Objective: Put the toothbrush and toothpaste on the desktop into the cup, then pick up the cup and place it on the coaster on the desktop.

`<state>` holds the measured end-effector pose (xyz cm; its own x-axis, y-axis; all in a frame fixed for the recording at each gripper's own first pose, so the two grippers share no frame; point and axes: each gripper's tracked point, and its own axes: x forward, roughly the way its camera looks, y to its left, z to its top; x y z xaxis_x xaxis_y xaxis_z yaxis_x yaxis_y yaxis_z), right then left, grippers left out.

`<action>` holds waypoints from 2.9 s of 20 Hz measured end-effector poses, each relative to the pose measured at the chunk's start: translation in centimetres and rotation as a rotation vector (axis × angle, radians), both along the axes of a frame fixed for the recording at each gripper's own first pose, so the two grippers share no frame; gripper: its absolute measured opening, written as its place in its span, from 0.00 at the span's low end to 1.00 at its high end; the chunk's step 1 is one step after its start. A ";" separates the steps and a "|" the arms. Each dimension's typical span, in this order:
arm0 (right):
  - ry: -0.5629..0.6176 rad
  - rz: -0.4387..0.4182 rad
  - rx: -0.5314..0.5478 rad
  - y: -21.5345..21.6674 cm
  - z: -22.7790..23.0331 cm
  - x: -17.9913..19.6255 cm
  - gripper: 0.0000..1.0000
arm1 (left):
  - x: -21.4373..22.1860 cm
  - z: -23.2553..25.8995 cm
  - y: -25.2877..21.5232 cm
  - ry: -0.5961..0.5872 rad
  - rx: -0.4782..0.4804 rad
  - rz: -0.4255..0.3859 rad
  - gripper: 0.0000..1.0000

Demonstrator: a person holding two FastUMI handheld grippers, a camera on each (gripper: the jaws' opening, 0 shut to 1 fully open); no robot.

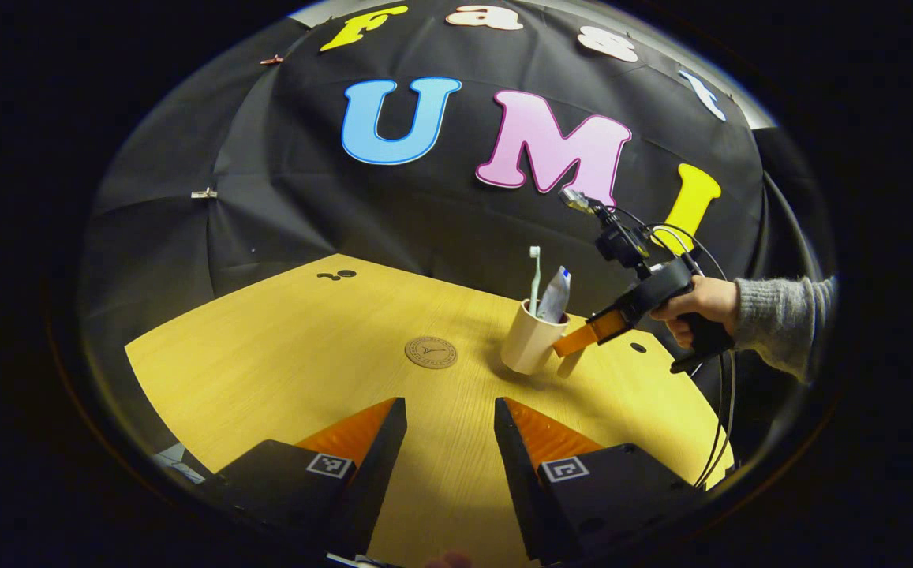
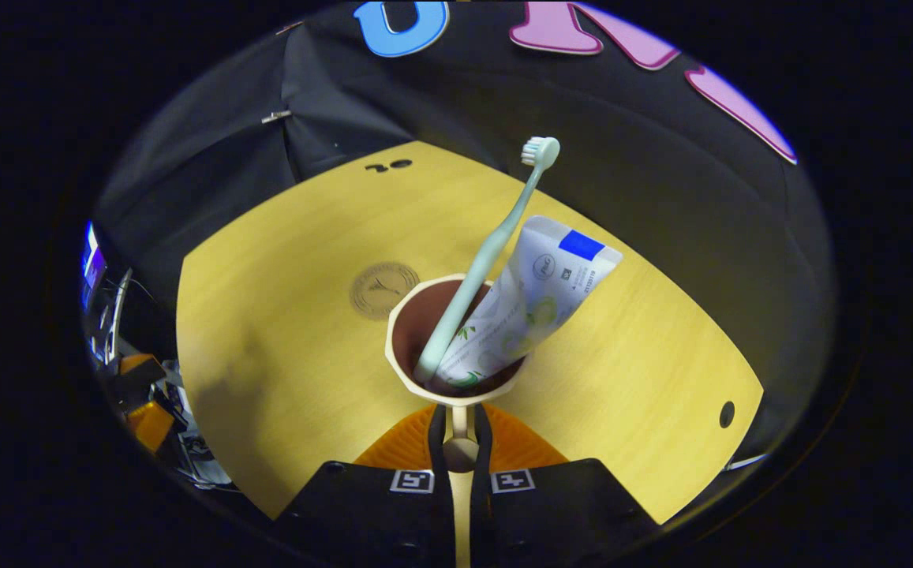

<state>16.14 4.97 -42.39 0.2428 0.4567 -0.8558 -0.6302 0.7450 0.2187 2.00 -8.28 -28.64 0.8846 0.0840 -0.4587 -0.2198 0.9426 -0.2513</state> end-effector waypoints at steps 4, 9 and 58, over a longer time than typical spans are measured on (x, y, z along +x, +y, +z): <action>-0.013 0.029 0.040 6.5 0.5 1.0 0.11 | -1.2 0.5 1.9 0.002 -0.006 0.017 0.72; -0.014 0.060 0.043 11.4 -0.2 1.7 0.11 | -2.7 0.9 4.4 0.001 -0.022 0.061 0.72; -0.129 -0.071 0.162 5.6 11.5 -7.1 0.98 | 0.5 5.2 6.0 0.033 0.023 -0.055 0.72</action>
<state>9.06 10.58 -30.92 0.3825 0.5635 -0.7323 -0.6078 0.7504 0.2600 2.46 -2.32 -23.42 0.8725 0.0464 -0.4864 -0.1753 0.9589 -0.2231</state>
